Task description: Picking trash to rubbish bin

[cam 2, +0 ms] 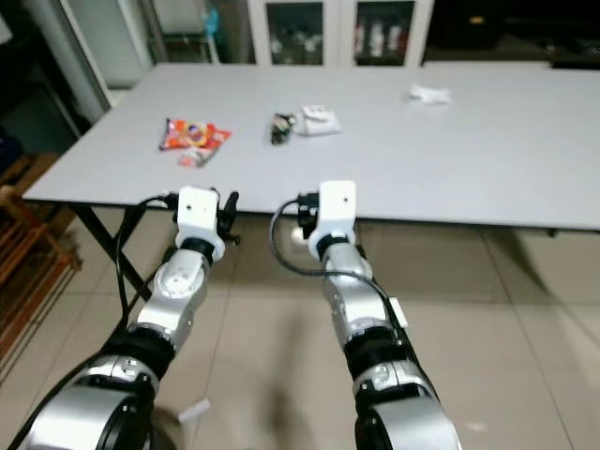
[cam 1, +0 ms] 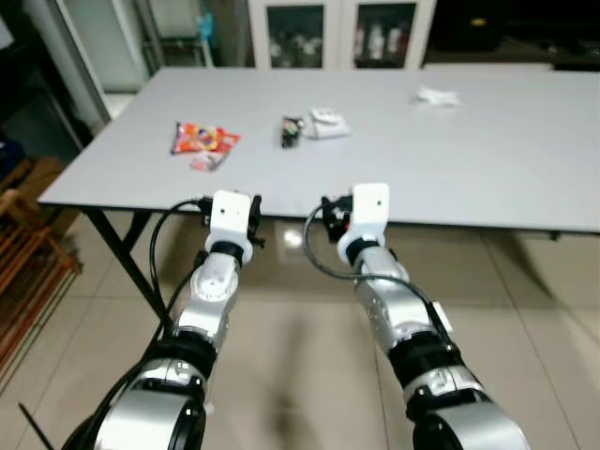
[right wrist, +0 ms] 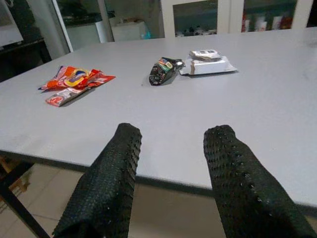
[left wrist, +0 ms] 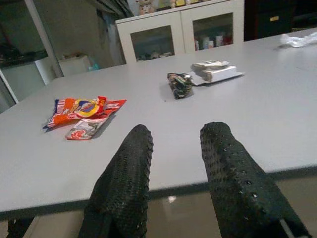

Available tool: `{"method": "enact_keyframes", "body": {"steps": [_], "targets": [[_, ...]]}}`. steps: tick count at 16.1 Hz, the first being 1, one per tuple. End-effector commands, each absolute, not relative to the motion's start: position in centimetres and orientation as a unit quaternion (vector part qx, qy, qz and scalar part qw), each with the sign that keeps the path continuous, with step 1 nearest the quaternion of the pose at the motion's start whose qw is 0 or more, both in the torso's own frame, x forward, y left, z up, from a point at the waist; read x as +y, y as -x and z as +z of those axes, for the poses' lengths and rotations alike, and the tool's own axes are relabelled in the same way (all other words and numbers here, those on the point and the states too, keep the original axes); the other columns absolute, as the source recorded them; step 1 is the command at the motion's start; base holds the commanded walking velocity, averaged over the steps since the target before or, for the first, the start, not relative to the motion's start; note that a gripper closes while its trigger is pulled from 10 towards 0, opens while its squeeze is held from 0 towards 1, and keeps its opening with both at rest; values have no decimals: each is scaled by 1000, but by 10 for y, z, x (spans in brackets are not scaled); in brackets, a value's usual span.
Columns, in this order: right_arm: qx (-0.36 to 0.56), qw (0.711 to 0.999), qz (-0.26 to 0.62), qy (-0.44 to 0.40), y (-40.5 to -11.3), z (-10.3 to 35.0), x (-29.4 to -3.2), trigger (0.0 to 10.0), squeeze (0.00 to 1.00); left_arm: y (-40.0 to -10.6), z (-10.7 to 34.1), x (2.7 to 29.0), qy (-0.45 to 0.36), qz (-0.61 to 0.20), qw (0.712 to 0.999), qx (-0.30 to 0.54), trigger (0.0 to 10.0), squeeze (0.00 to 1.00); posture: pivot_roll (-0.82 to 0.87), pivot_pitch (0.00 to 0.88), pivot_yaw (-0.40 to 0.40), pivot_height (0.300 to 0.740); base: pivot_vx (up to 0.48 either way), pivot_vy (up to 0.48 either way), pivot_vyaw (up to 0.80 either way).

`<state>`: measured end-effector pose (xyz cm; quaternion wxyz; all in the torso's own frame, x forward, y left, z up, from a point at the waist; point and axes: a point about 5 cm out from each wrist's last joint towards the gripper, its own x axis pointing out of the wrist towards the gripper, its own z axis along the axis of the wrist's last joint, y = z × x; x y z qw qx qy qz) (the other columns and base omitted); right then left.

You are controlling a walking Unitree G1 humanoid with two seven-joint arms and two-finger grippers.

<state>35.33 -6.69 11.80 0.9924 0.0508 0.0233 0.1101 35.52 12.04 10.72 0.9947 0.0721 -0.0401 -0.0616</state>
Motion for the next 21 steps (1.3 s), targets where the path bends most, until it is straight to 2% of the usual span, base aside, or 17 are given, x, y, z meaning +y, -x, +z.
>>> {"method": "enact_keyframes", "body": {"steps": [1,11,15,21], "targets": [[14,993,105,-56,-355,123,-70,10000,0,-356,111,114,-69,-70,994,-47,10000,0,52,0,57,740,480,0,800],[21,992,99,-72,-357,123,-72,10000,0,-357,112,114,-70,-68,994,-47,10000,0,53,0,54,740,480,0,0],[18,992,103,-74,-357,124,-71,10000,0,-357,112,114,-70,-69,994,-47,10000,0,55,0,52,740,480,0,-706],[17,992,101,-76,-357,125,-72,10000,0,-358,112,114,-71,-73,994,-46,10000,0,55,0,52,740,480,0,0]]}}
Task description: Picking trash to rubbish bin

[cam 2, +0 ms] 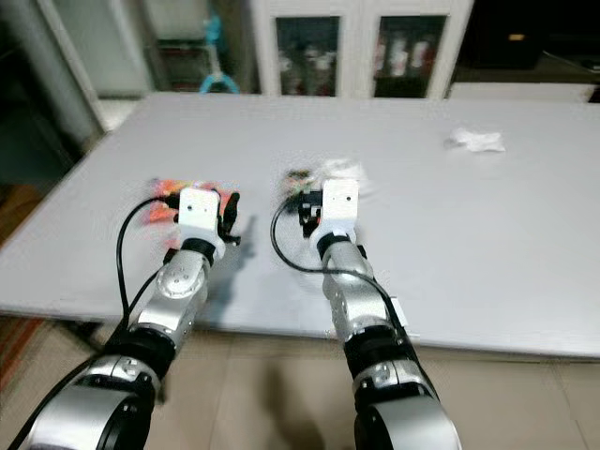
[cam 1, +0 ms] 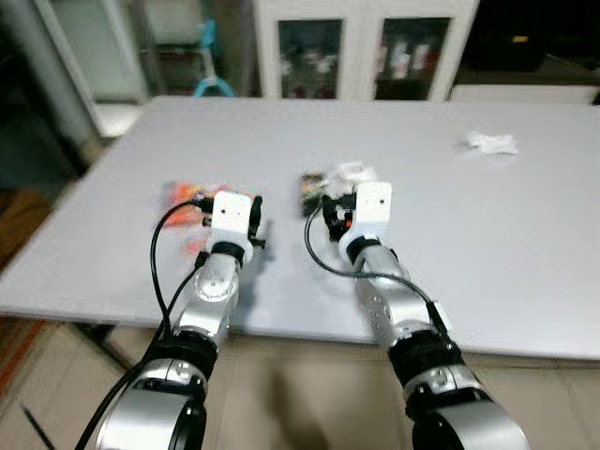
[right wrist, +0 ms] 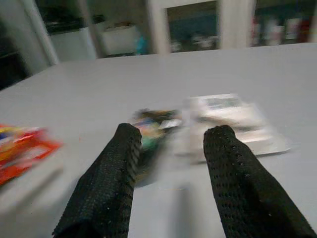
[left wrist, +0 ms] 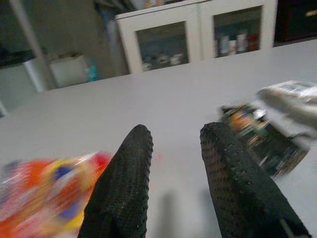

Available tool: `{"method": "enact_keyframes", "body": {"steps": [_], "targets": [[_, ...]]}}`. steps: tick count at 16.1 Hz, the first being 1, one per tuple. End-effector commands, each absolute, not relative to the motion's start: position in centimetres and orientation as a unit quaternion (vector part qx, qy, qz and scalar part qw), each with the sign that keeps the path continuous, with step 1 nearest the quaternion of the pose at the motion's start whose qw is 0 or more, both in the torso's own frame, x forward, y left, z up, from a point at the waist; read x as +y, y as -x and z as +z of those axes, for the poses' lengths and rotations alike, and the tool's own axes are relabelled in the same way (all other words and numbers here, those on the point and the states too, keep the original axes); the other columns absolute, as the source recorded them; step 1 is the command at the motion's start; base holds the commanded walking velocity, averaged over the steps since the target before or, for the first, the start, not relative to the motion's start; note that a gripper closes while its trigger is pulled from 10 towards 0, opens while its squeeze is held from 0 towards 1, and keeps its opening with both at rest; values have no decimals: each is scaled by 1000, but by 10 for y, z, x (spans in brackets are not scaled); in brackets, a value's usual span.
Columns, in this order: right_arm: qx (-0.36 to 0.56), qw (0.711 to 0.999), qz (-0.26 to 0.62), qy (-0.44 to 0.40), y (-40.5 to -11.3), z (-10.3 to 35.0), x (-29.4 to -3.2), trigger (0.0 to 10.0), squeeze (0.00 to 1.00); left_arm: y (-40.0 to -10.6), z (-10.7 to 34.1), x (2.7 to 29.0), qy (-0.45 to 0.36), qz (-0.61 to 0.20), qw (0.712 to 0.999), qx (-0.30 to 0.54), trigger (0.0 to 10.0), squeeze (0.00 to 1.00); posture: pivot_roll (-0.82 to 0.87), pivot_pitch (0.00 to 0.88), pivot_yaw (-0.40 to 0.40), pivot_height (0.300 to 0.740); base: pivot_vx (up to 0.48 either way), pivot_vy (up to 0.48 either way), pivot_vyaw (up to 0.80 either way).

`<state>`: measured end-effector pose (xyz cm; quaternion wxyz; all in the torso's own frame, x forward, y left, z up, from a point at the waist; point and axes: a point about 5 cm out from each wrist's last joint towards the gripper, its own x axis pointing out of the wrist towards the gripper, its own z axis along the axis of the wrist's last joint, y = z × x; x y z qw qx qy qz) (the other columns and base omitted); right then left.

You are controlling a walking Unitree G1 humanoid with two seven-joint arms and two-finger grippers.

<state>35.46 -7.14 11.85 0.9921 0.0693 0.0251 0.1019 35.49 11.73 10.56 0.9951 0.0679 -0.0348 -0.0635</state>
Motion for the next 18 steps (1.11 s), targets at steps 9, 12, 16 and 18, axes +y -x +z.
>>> {"method": "enact_keyframes", "body": {"steps": [9,12,16,18], "targets": [[18,992,101,-78,-357,125,-72,10000,0,-356,113,107,-65,-92,992,-53,10000,0,57,0,51,740,356,0,-267],[17,992,101,-78,-357,125,-72,10000,0,-355,112,105,-67,-102,991,-54,10000,0,56,0,52,740,0,0,0],[19,992,99,-77,-357,124,-72,10000,0,-355,112,103,-62,-108,991,-52,10000,0,55,0,53,740,0,0,0],[20,992,99,-76,-357,124,-71,10000,0,-359,117,104,-27,-102,994,-42,10000,0,54,0,54,740,0,0,0]]}}
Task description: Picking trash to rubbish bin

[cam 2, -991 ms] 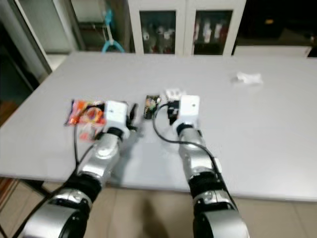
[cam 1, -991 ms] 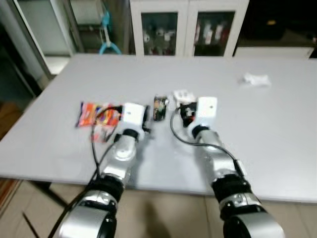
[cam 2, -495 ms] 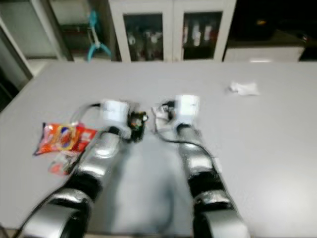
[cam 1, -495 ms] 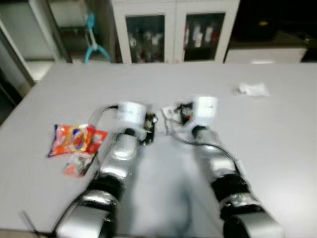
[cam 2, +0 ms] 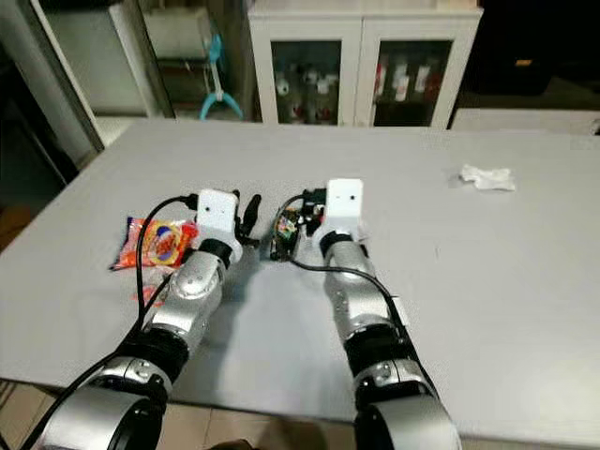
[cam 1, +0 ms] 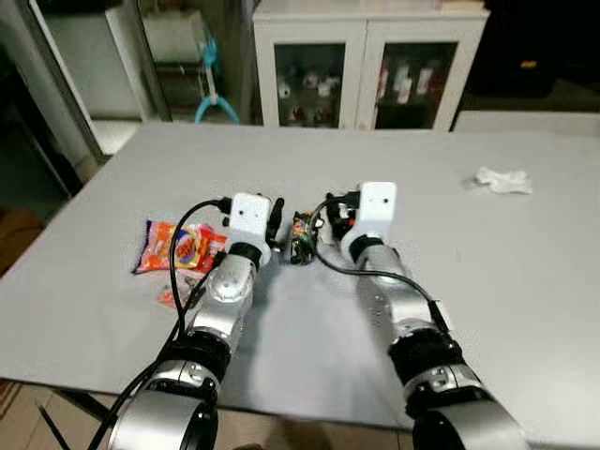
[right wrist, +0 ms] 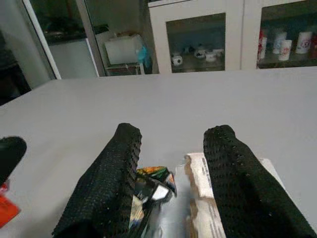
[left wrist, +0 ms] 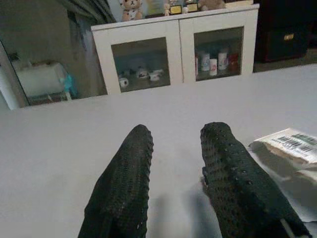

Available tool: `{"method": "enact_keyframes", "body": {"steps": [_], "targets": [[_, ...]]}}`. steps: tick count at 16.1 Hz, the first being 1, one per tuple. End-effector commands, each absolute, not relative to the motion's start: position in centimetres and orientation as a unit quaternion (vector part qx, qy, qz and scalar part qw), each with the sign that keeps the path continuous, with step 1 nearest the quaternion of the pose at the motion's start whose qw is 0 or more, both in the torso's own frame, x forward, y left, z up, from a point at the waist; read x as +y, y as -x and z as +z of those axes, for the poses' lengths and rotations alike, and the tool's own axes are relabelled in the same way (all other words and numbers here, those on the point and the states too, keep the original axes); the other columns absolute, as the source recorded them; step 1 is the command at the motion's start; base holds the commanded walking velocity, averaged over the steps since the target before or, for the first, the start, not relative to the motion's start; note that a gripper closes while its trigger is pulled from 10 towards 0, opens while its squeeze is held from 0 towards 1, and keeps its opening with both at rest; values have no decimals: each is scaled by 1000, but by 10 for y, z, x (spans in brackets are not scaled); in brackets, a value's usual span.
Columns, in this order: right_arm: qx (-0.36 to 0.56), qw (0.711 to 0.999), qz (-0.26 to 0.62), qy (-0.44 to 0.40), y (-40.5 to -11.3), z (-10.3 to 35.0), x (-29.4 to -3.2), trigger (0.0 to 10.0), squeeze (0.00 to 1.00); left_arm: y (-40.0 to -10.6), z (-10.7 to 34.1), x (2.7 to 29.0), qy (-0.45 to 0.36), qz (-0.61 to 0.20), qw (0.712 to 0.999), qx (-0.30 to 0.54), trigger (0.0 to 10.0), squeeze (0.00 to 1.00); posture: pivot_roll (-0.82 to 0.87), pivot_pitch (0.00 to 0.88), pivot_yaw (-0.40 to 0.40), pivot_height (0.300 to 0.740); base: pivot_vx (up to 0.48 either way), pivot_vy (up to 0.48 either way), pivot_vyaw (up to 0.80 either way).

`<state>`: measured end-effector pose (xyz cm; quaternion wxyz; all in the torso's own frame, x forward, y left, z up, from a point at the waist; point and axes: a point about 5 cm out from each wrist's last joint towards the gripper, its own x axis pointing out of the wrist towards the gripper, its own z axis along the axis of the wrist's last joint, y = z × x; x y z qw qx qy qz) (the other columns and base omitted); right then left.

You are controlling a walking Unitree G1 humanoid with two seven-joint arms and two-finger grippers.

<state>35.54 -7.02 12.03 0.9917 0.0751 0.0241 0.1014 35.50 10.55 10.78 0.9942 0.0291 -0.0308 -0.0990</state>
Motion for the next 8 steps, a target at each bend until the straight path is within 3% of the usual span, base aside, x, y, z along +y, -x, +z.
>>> {"method": "enact_keyframes", "body": {"steps": [1,2,8], "targets": [[21,992,99,-76,-357,124,-71,10000,0,-364,122,107,3,-95,995,-33,10000,490,55,0,56,740,0,0,0],[22,992,99,-75,-357,123,-71,10000,0,-368,128,109,24,-91,995,-30,10000,1000,56,0,56,740,0,0,0],[27,992,100,-73,-356,121,-71,10000,0,-369,138,96,49,-148,987,-32,10000,1000,56,0,54,740,0,0,0]]}}
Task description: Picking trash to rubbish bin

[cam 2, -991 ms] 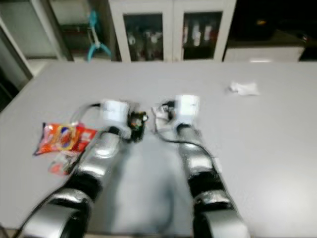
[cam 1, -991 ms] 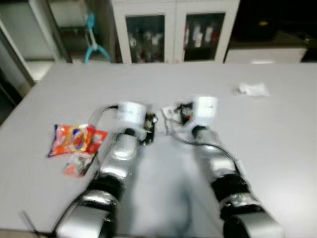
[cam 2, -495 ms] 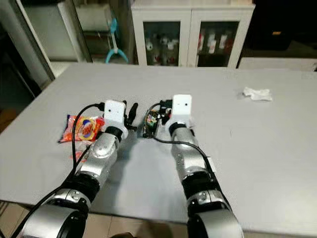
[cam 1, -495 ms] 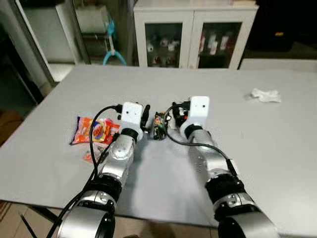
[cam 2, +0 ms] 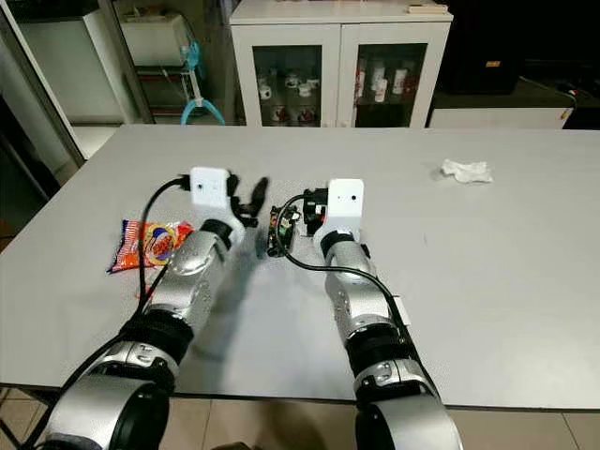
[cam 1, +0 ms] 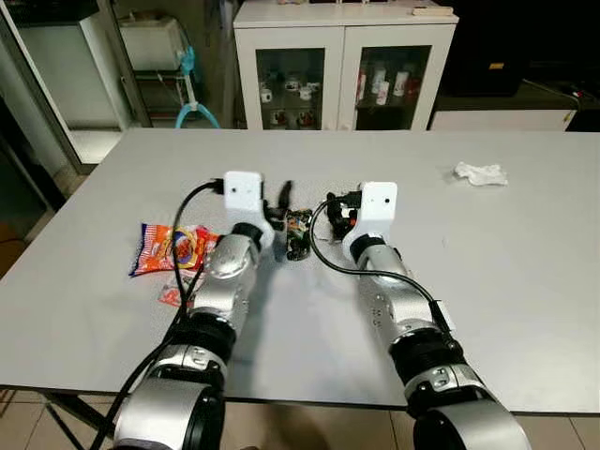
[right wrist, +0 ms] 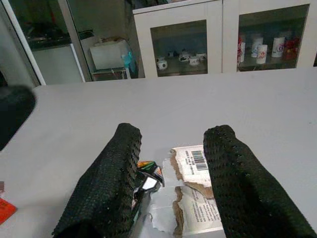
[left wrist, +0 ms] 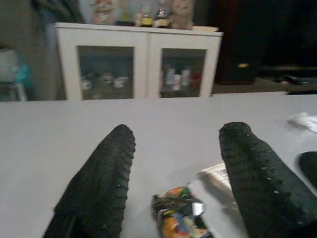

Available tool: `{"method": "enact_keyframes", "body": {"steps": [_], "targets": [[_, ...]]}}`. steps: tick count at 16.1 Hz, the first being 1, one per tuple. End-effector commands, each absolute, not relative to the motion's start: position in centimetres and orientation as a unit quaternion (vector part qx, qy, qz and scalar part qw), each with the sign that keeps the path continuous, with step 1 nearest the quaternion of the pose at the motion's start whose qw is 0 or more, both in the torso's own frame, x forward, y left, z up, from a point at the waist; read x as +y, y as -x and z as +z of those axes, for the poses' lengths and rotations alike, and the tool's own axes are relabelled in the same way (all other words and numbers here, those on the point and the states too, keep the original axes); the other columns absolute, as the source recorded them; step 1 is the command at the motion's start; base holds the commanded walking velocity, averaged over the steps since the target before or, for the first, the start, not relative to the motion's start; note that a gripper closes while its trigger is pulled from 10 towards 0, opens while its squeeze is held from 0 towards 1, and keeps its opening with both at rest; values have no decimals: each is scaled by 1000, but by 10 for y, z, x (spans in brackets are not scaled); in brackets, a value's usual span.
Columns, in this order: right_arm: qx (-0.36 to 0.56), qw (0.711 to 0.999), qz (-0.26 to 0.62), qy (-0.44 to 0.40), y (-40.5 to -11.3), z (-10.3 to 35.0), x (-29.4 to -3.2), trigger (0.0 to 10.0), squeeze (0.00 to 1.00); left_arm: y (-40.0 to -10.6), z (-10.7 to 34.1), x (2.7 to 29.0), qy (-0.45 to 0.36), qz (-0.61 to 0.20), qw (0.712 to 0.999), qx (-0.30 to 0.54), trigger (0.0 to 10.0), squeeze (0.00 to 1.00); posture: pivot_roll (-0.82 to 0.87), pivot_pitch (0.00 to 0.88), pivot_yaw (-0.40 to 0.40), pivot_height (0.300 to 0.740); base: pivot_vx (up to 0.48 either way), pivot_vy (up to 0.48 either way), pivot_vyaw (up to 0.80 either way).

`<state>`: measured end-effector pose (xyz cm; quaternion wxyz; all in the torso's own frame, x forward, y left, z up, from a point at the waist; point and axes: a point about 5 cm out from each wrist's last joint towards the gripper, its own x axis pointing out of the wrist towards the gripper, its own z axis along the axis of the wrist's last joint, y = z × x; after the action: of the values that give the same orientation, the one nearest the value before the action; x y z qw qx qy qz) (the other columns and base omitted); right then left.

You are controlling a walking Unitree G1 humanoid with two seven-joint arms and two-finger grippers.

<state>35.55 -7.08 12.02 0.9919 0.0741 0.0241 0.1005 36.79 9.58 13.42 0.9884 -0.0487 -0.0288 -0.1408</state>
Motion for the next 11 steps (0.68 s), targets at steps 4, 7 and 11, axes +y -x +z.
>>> {"method": "enact_keyframes", "body": {"steps": [4,7,11], "targets": [[27,992,100,-72,-357,121,-71,10000,0,-369,142,97,46,-153,987,-31,10000,1000,59,0,52,740,0,0,0],[29,991,103,-76,-358,122,-77,10000,0,-372,148,109,30,-152,987,-32,10000,1000,60,0,54,740,0,0,0],[36,990,116,-66,-358,121,-77,10000,0,-377,150,128,31,-131,991,-10,10000,1000,61,0,56,740,0,0,0]]}}
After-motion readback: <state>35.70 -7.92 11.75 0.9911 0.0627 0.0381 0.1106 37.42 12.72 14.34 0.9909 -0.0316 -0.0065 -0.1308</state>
